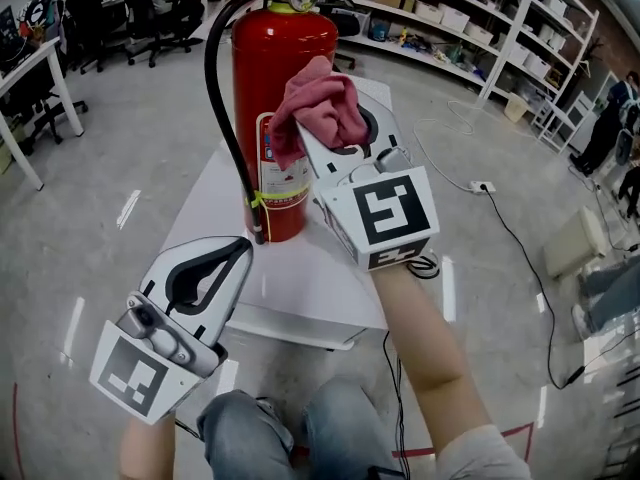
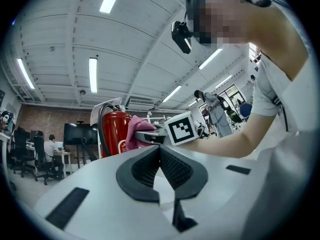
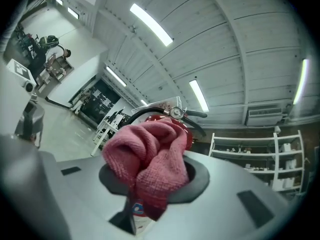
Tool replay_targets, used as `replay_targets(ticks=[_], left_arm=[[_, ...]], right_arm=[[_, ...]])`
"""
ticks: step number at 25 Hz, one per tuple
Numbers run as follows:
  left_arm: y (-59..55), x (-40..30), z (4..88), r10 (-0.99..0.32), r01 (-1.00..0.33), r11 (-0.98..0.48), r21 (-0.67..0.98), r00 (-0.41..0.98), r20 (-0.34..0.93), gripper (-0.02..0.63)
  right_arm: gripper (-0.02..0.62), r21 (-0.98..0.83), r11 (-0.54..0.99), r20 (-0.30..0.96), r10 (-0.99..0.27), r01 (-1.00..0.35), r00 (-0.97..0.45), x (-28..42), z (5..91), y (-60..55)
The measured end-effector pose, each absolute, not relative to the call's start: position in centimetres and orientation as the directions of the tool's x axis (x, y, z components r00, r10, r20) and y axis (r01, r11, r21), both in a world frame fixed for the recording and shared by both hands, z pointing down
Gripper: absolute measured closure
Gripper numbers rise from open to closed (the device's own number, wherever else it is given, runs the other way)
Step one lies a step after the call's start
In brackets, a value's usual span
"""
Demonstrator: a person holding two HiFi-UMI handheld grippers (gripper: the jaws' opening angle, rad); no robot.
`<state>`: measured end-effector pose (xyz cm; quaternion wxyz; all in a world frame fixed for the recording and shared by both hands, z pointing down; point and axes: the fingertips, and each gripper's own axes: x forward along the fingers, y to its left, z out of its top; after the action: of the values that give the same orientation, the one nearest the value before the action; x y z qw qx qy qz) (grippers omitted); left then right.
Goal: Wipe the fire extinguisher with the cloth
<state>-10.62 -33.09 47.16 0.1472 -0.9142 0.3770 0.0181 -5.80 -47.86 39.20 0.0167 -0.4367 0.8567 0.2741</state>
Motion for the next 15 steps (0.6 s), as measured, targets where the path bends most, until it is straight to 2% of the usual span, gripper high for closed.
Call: replay_targets(ticks=[9, 15], left_arm=[[-38.5, -10.0, 40.1, -0.696, -0.686, -0.671, -0.281, 0.714, -0.083, 0.598], [-39.6, -10.3, 34.2, -0.715, -0.718, -0.658, -0.227, 0.69, -0.109, 0.598]], right_arm=[[0.459, 0.293, 0.637, -0.257, -0.665, -0.713, -0.701, -6.0, 37.7, -46.2], [0.459, 0.197, 0.718, -0.222, -0.63, -0.667, -0.744, -5.3, 33.7, -44.1]])
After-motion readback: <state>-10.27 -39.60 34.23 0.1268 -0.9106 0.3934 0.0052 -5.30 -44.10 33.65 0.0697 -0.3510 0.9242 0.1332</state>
